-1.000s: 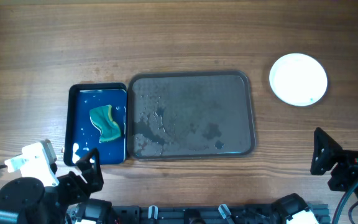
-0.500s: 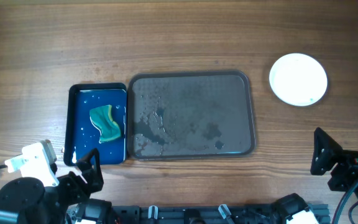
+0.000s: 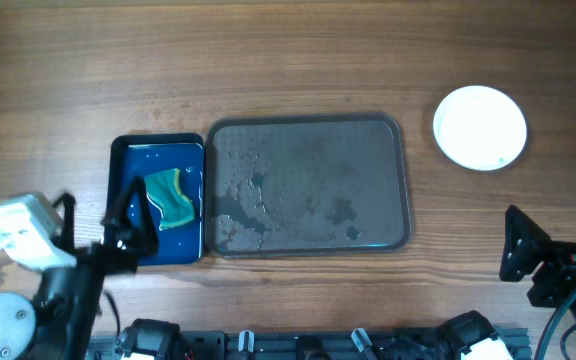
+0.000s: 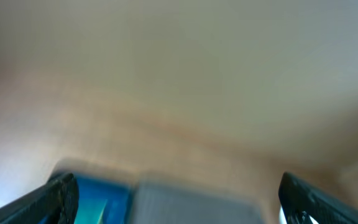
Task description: Clean dirty plates on tray and stack at the side
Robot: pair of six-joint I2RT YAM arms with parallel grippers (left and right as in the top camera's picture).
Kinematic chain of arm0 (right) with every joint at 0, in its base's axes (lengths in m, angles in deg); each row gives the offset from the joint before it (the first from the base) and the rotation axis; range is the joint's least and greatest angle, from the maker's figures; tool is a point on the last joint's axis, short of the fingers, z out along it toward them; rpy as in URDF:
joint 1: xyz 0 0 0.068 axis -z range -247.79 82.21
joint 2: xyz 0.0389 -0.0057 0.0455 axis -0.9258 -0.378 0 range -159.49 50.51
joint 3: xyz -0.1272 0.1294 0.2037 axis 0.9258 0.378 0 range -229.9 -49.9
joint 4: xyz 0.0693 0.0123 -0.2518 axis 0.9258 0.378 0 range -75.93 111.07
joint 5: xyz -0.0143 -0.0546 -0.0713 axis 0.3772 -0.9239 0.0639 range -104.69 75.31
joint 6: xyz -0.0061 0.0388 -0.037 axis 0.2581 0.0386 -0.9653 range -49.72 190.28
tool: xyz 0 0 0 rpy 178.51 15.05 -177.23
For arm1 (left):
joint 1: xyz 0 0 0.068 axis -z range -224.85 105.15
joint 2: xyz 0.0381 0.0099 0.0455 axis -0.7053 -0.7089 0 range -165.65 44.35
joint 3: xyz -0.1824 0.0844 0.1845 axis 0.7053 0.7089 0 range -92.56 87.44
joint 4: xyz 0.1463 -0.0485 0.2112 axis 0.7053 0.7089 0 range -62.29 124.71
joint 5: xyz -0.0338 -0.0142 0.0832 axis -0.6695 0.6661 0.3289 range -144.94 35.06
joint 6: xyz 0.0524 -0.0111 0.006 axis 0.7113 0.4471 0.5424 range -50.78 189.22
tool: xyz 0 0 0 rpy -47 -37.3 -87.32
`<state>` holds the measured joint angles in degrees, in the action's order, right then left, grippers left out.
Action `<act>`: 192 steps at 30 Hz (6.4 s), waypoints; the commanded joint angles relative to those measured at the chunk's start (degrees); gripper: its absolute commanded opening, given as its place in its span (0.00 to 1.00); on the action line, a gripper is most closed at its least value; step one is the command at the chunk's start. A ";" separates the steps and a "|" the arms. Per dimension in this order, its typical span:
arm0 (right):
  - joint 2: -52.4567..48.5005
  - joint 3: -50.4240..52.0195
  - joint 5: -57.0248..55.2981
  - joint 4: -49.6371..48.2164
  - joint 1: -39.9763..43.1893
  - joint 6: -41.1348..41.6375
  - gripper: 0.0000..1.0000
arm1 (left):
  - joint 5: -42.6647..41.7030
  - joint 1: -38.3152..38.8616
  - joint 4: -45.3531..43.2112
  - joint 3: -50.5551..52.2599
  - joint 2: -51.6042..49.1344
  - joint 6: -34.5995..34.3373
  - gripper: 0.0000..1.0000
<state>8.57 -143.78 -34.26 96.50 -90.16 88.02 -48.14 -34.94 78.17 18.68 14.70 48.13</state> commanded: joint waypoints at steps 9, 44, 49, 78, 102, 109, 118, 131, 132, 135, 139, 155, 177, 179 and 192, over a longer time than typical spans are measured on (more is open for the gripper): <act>0.11 -0.17 -0.96 -0.02 -0.28 0.42 1.00 | -5.79 -6.71 -43.28 36.68 21.24 3.30 1.00; 0.11 -0.17 -0.96 0.00 -0.28 0.42 1.00 | -7.43 -7.96 -78.03 68.15 29.44 2.23 1.00; 0.11 -0.17 -0.96 0.00 -0.28 0.42 1.00 | -7.21 -8.37 -76.70 68.43 29.44 2.25 1.00; 0.11 -0.17 -0.96 0.00 -0.28 0.42 1.00 | -10.40 -11.69 -46.27 68.43 29.35 2.25 1.00; 0.79 -0.15 0.00 -0.72 10.14 1.92 1.00 | -10.40 -11.69 -46.29 68.43 29.31 2.25 1.00; 13.18 12.37 6.45 -21.68 12.70 1.79 1.00 | -10.40 -11.69 -46.29 68.43 29.27 2.25 1.00; 35.76 53.96 17.35 -55.71 16.79 1.99 1.00 | -10.40 -11.69 -46.29 68.43 29.27 2.25 1.00; 41.68 83.52 21.86 -84.85 19.08 9.31 1.00 | -10.40 -11.69 -46.29 68.43 29.27 2.25 1.00; 41.70 84.91 21.88 -86.88 19.08 9.31 1.00 | -10.40 -11.69 -46.27 68.43 29.27 2.25 1.00; 41.70 89.15 22.51 -93.22 19.08 9.35 1.00 | -10.40 -11.69 -46.29 68.43 29.27 2.25 1.00; 41.70 92.56 22.73 -98.44 19.08 8.59 1.00 | -10.40 -11.69 -46.29 68.43 29.27 2.25 1.00; 41.70 93.59 31.10 -83.19 19.08 -10.01 1.00 | -10.40 -11.69 -46.29 68.43 29.27 2.25 1.00; 41.72 93.59 30.88 -83.23 19.08 -10.08 1.00 | -10.40 -11.69 -46.29 68.43 29.27 2.25 1.00; 41.72 93.59 30.86 -83.23 19.08 -10.08 1.00 | -10.40 -11.69 -46.29 68.43 29.27 2.25 1.00; 41.66 93.59 30.86 -83.23 19.08 -10.10 1.00 | -10.40 -11.69 -46.29 68.43 29.27 2.25 1.00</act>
<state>49.62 -50.26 -4.18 13.42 -71.43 78.95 -57.29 -46.33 31.39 87.07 43.61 50.47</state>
